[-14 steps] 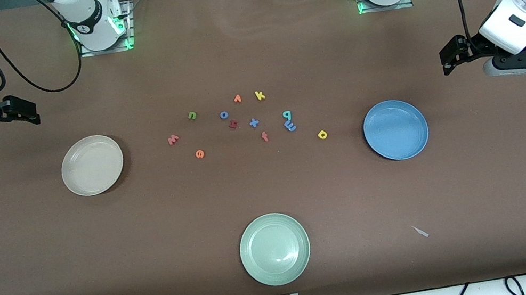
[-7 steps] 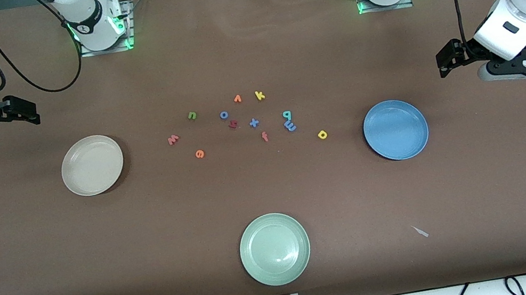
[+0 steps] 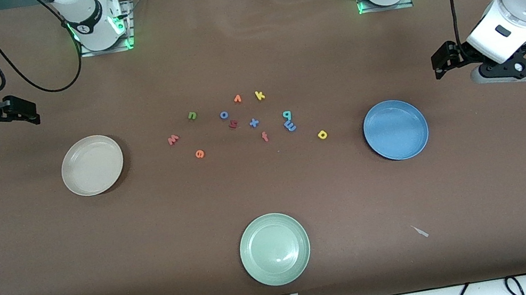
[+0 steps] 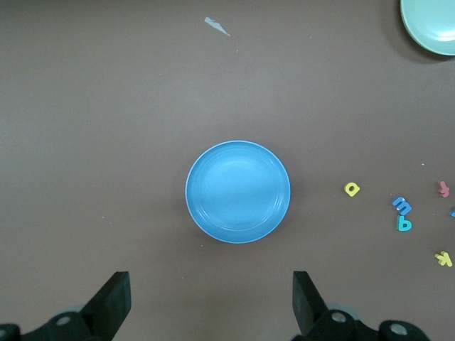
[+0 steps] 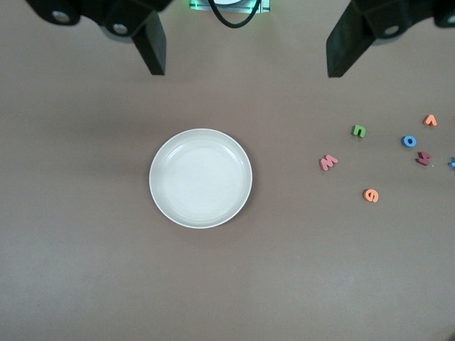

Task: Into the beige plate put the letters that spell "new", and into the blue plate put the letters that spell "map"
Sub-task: 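Move the left gripper over the blue plate toward the letters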

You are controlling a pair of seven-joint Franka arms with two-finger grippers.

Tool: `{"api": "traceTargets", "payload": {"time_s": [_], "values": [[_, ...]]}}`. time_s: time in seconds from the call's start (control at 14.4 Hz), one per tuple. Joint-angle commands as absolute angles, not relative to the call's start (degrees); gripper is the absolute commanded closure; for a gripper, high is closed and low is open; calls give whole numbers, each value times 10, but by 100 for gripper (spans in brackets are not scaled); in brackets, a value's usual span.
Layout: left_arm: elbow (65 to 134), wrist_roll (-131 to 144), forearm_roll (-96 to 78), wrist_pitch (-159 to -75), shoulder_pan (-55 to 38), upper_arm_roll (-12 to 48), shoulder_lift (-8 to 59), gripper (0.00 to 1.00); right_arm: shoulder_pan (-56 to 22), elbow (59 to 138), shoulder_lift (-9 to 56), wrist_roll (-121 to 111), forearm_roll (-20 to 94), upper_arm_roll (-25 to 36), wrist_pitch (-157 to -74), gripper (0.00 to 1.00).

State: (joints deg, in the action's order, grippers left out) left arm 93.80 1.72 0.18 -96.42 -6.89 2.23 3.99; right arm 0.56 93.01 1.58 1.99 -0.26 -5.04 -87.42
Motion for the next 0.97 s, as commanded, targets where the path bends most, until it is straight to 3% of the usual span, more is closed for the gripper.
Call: {"api": "traceTargets", "payload": {"time_s": [0.0, 0.42, 0.9], "values": [[915, 15, 16, -958, -72, 23, 50, 0, 9, 919, 18, 25, -2, -54, -867, 0], [910, 15, 16, -955, -90, 30, 56, 0, 9, 919, 18, 25, -2, -54, -867, 0], [909, 64, 3, -961, -166, 38, 121, 0, 8, 920, 32, 27, -1, -54, -869, 0]]}}
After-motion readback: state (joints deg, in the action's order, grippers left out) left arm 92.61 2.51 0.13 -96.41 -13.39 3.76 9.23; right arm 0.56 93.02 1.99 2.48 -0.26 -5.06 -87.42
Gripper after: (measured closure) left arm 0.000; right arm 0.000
